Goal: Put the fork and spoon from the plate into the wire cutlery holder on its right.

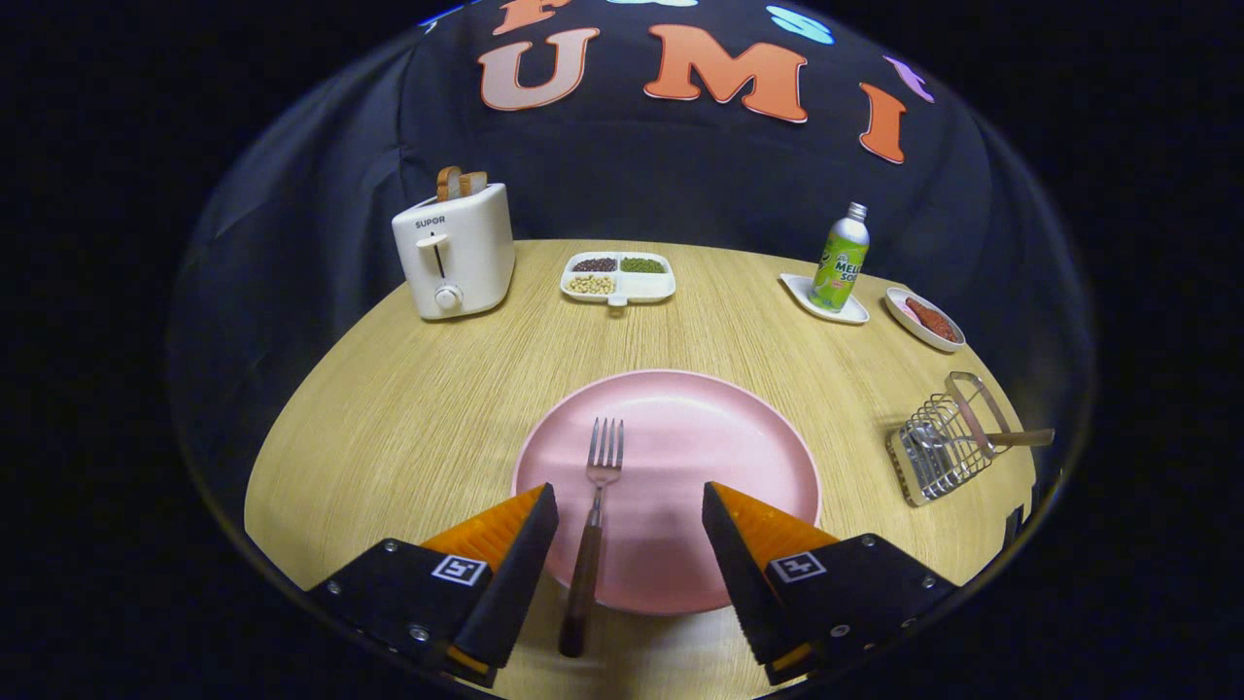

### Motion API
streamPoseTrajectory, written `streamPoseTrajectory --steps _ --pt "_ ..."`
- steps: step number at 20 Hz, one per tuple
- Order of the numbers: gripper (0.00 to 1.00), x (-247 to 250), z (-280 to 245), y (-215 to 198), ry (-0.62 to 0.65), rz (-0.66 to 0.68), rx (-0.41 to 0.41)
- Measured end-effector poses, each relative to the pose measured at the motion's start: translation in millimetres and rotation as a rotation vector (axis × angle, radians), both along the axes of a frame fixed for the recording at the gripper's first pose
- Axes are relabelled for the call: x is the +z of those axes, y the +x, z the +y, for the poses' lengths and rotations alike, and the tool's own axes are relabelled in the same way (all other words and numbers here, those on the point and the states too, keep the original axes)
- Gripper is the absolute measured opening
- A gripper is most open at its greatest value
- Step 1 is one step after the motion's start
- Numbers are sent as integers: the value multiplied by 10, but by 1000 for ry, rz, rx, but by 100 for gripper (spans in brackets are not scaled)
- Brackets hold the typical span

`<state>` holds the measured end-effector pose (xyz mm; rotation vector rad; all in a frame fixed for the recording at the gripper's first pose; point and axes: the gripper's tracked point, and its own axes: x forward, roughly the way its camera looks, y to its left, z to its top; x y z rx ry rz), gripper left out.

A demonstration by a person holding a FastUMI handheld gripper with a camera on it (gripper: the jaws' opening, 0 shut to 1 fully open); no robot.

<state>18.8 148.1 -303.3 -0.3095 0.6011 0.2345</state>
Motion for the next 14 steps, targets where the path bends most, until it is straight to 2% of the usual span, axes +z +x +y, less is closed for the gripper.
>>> streamPoseTrajectory --steps 1,4,7,10,12,13,14 --pt "83 -29 8 4 -8 1 5" --pt "69 -95 33 22 -38 8 19" --pt "47 -188 49 23 -38 42 16" --pt "33 -251 66 18 -41 64 20" --pt "20 -258 63 9 -51 71 18" --pt "9 -263 48 35 -51 68 12" --pt "7 -252 33 22 -49 76 3"
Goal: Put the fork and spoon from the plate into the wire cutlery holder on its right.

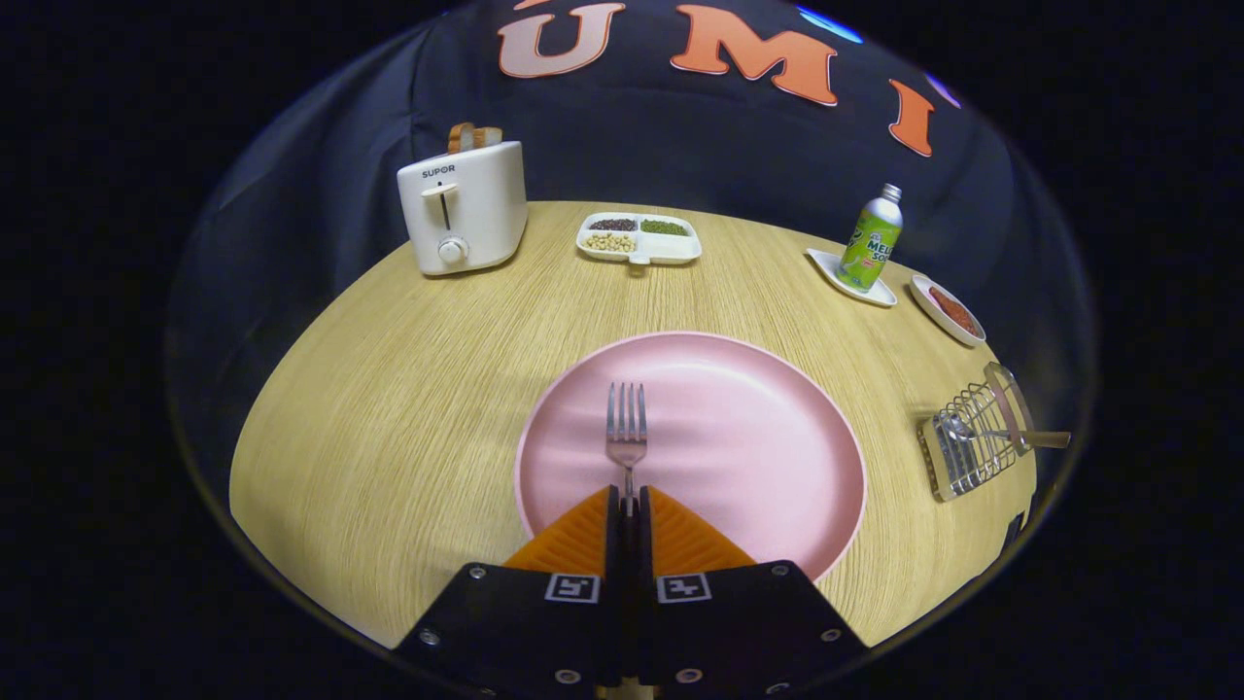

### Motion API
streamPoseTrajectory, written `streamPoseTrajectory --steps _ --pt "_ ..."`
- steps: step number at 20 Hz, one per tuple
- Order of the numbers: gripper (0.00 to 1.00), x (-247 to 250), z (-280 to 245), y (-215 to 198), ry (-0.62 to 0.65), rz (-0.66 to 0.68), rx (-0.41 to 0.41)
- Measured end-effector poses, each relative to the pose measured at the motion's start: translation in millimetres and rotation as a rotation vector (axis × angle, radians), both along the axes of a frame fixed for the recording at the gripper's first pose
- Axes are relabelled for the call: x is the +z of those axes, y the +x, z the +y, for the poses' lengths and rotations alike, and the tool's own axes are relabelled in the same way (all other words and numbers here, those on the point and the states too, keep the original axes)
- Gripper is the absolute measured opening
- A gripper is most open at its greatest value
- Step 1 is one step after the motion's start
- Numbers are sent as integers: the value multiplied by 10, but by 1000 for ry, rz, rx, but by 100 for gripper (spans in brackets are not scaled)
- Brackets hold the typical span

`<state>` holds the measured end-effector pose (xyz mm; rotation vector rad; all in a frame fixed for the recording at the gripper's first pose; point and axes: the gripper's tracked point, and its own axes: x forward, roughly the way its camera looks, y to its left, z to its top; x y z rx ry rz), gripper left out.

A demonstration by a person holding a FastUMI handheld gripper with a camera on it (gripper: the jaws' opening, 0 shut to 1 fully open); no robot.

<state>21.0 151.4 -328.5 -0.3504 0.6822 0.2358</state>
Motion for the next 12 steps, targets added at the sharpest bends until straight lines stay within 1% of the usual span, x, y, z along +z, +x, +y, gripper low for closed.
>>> streamPoseTrajectory --steps 1,3,6,12 --pt "5 28 -8 -1 10 5 -6" --pt "4 141 -41 -22 34 5 -6" --pt "4 383 -178 1 37 7 -1" --pt "5 922 -750 100 -4 32 -3"
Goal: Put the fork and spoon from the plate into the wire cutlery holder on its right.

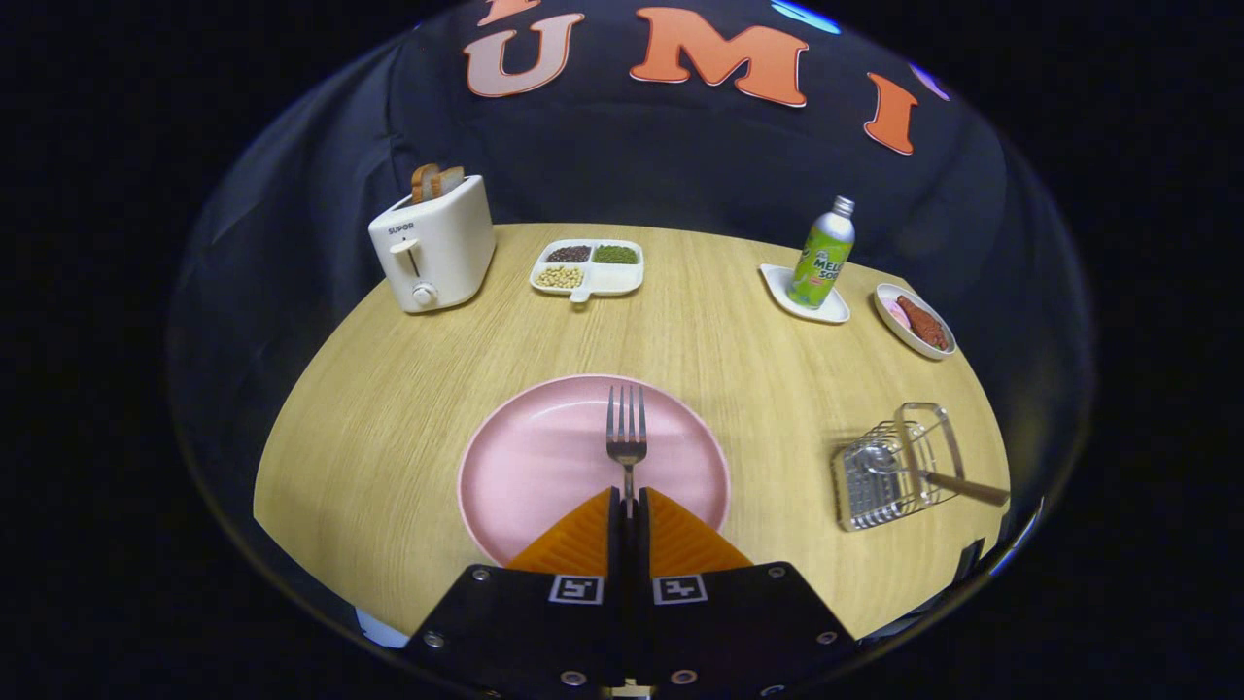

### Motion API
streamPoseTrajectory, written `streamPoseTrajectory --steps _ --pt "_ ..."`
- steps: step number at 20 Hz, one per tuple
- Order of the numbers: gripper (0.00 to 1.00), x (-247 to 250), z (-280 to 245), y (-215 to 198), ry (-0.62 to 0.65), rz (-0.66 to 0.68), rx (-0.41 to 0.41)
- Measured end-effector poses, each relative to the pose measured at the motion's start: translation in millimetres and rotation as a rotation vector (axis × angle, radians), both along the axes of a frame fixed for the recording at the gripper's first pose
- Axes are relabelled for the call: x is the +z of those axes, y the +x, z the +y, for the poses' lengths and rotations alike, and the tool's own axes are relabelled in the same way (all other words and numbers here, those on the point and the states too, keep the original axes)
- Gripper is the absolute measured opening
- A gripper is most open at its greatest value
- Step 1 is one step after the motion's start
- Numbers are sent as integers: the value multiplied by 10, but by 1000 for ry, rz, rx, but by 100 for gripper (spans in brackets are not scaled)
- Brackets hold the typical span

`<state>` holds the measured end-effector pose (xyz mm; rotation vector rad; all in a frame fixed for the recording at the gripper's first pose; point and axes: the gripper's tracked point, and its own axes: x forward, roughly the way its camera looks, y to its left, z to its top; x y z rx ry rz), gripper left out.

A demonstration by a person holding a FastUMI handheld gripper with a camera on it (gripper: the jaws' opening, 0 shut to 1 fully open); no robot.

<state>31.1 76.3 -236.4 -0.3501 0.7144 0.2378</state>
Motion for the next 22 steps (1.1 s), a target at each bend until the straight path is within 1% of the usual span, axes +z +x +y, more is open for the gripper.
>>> streamPoseTrajectory --steps 6,9,12,16,18,22 --pt "4 546 -636 193 -35 -3 -12" --pt "4 711 -911 273 -28 18 -24" --pt "4 836 -1267 366 -61 39 -30" --pt "4 937 -1707 482 -120 82 -24" --pt "4 939 -1874 511 -150 116 -8" --pt "4 848 -2077 470 -185 230 29"
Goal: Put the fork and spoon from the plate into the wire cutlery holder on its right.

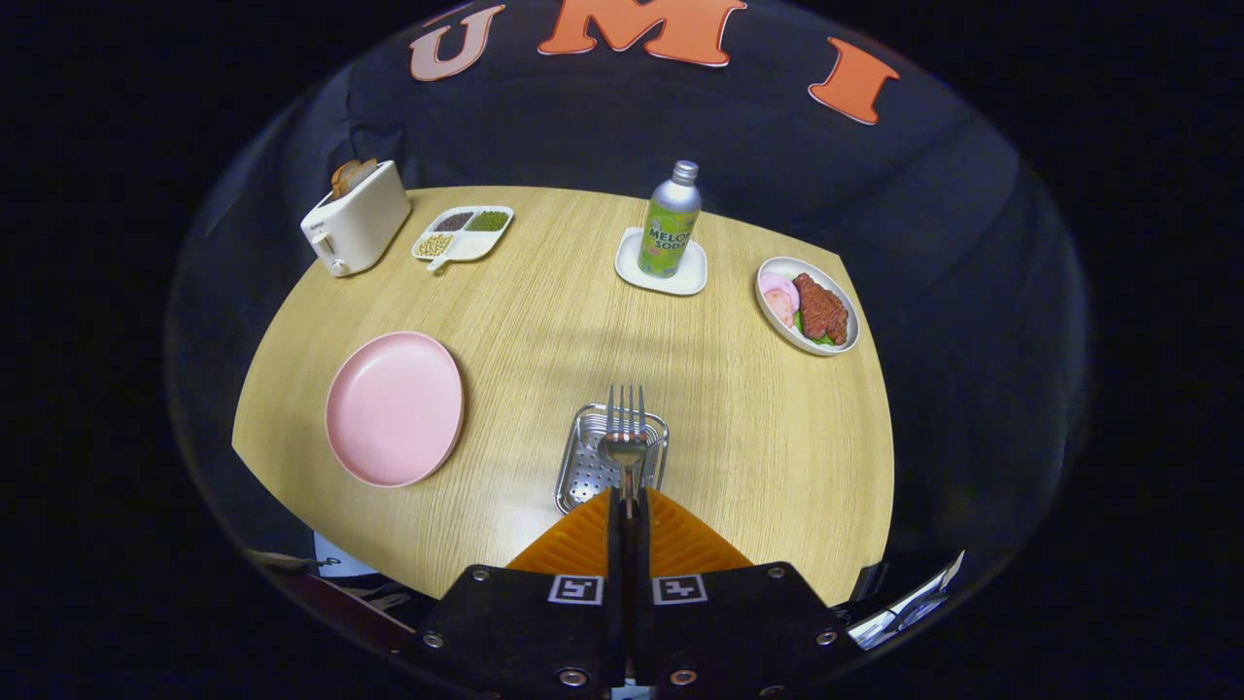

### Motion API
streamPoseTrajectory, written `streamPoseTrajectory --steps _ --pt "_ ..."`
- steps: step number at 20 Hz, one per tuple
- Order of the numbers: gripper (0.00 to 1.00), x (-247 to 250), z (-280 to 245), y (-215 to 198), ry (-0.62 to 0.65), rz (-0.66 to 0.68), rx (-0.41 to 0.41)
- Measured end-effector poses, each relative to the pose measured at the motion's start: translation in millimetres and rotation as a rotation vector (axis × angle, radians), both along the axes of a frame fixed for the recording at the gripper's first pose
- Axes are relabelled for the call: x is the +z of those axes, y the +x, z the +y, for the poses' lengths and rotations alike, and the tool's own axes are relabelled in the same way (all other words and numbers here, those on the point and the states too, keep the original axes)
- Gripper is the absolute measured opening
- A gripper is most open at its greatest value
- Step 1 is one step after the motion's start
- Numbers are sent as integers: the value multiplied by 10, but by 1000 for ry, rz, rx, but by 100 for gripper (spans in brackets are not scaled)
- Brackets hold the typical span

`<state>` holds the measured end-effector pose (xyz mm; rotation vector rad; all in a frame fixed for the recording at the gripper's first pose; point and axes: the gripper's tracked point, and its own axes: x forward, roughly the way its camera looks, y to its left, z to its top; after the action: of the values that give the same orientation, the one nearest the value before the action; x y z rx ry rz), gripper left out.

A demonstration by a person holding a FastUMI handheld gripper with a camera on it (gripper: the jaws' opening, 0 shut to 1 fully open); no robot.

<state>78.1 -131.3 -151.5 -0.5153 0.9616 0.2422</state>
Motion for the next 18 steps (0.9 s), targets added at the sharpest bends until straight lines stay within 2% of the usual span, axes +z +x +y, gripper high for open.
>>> streamPoseTrajectory --steps 4,10,18 --pt "4 -161 -22 -6 -37 116 45" --pt "4 -403 11 47 -74 265 45" --pt "5 -609 32 146 -115 340 29"
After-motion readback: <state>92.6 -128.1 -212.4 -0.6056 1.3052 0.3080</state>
